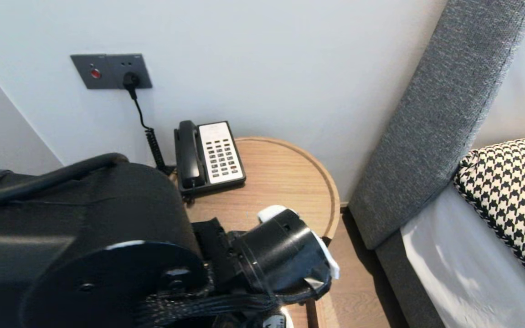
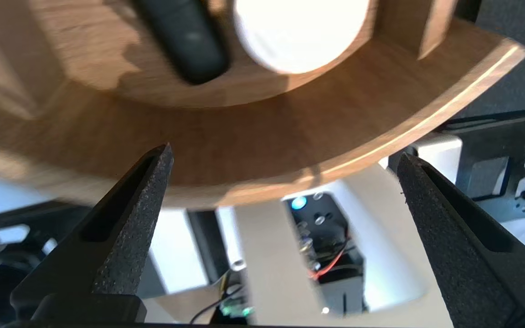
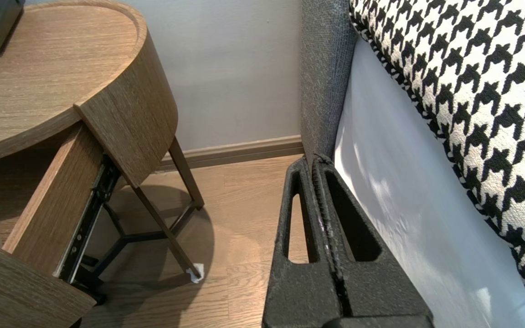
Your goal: Take the remote control out of the drawer one by one and place them on the table
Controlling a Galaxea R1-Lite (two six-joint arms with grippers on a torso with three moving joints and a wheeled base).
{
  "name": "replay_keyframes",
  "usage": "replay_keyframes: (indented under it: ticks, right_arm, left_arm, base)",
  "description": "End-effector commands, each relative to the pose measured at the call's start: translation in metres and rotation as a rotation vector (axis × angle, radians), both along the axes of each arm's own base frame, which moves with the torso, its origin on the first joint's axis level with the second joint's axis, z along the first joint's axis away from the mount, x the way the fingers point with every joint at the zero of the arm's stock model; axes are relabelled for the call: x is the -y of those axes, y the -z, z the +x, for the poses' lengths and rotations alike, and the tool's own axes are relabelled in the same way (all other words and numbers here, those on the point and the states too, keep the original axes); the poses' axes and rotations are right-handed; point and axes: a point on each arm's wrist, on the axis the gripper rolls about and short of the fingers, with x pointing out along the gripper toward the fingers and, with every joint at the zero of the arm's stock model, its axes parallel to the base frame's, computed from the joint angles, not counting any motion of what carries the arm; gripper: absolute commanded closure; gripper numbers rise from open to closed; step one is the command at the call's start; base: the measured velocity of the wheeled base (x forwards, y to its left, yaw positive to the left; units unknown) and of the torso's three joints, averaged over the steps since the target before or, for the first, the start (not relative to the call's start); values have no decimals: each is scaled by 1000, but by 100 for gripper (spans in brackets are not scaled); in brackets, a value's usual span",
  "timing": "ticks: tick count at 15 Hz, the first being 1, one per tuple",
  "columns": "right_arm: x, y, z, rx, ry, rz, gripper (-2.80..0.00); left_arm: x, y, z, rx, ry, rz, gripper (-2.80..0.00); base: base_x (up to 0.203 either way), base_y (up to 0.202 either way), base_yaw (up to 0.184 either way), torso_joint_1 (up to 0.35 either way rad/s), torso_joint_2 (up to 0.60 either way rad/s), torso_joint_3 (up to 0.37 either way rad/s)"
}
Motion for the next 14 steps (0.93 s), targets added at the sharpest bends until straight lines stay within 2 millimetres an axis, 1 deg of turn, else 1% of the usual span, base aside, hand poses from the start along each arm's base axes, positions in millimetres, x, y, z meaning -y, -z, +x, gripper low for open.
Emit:
replay_keyframes:
  ticks: [1,4,6,10,14]
  right_arm:
    - [0,7,2,-27,0,0,0]
    - [0,7,2,-27,0,0,0]
    - [0,7,2,-27,0,0,0]
    - [0,7,2,-27,0,0,0]
    - [0,7,2,-27,0,0,0]
  left_arm:
    - [25,20,4,-20,12,47,-280]
    - [39,31,9,-25,20,67,-280]
    - [43,33,9,-30,31,71,-280]
    - [44,38,10,-33,39,90,-280]
    - [43,50,10,-49,31,127,-280]
  base:
    - [0,0,0,0,0,0]
    - [0,0,0,0,0,0]
    - [0,0,0,0,0,0]
    - [0,0,0,0,0,0]
    - [0,0,0,0,0,0]
